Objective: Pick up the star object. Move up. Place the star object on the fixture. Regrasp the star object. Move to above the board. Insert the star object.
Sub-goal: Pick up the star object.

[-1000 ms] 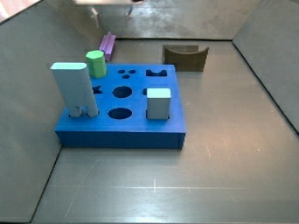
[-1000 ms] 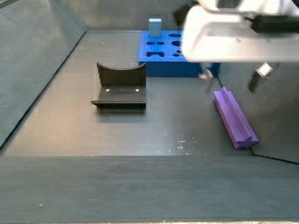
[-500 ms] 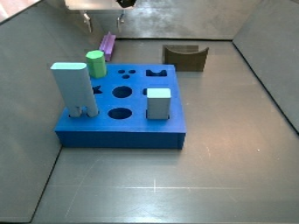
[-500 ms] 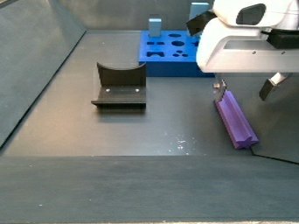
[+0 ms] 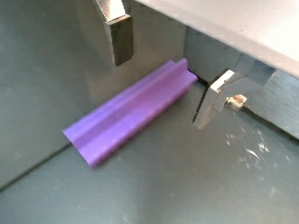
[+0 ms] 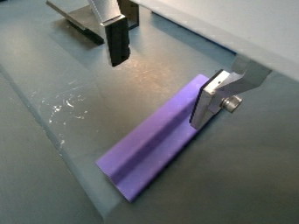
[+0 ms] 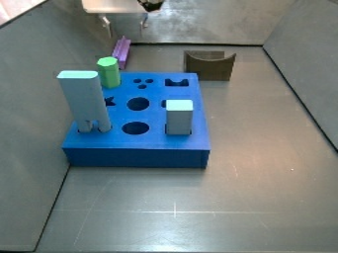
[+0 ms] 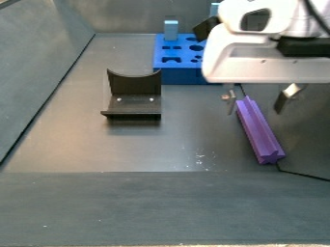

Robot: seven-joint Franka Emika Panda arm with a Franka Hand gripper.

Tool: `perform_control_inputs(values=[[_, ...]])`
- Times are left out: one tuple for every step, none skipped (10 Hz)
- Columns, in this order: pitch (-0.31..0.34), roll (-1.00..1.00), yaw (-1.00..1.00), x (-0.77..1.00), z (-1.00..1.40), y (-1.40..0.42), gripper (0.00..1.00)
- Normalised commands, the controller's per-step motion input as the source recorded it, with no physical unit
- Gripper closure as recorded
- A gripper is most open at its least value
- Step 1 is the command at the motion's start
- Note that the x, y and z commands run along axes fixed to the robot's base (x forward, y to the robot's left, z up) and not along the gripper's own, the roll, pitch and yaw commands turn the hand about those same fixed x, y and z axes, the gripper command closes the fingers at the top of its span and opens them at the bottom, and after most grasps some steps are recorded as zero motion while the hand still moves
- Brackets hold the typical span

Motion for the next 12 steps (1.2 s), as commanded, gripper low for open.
perform_control_inputs(values=[[0.0, 0.0, 0.0, 0.19, -1.0, 0.0, 0.0], [0.0, 0.0, 0.0, 0.19, -1.0, 0.0, 0.0], [0.0, 0.0, 0.0, 0.12, -1.0, 0.0, 0.0], [0.0, 0.0, 0.0, -0.05, -1.0, 0.07, 0.0], [0.0, 0.0, 0.0, -0.19, -1.0, 0.11, 0.0], [0.0, 0.0, 0.0, -0.19, -1.0, 0.11, 0.0], [0.0, 0.0, 0.0, -0.17, -1.0, 0.11, 0.0], [-0.011, 0.0, 0.0, -0.13, -1.0, 0.08, 0.0], [-0.024, 0.0, 0.0, -0.11, -1.0, 0.05, 0.0], [-0.03, 0.0, 0.0, -0.1, -1.0, 0.05, 0.0], [-0.043, -0.01, 0.0, -0.05, -1.0, 0.02, 0.0], [-0.037, -0.01, 0.0, 0.0, -1.0, 0.02, 0.0]])
